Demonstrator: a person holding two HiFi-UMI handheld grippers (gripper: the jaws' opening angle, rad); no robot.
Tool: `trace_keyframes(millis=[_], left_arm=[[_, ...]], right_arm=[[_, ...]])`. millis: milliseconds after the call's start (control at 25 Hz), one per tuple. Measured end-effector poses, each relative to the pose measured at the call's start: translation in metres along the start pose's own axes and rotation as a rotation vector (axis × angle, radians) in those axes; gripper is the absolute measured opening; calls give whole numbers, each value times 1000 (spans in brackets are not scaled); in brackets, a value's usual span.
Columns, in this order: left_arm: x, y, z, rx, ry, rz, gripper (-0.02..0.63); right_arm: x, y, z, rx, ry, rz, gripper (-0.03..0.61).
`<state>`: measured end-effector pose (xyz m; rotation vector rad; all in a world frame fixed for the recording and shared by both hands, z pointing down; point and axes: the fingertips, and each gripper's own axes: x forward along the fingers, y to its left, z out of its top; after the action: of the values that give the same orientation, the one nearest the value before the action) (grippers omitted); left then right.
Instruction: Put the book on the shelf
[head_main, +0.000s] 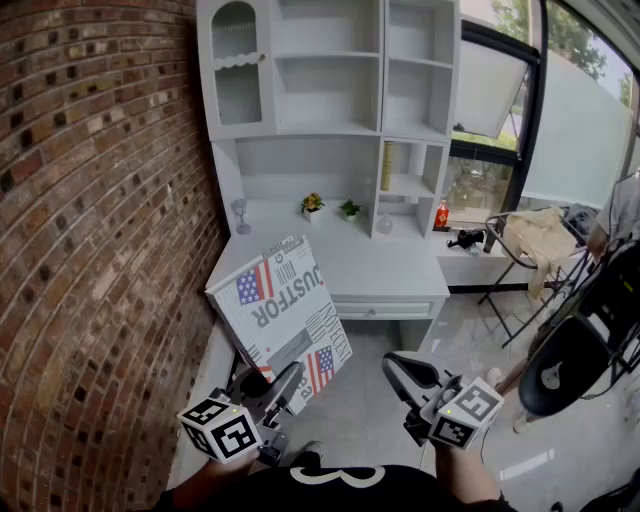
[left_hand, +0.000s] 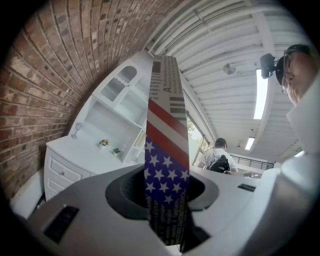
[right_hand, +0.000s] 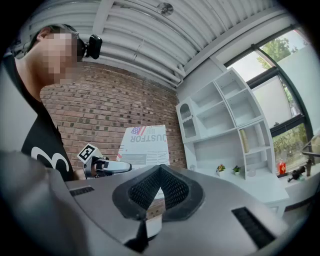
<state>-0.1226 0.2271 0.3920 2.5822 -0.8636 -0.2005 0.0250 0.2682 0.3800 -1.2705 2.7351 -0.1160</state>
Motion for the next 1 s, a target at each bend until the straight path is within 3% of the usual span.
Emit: trace_keyframes(millis=[1000], left_arm=[[1, -2, 7, 19, -33, 14, 150]], right_arm=[[-4, -12, 1, -9, -14, -16, 11]])
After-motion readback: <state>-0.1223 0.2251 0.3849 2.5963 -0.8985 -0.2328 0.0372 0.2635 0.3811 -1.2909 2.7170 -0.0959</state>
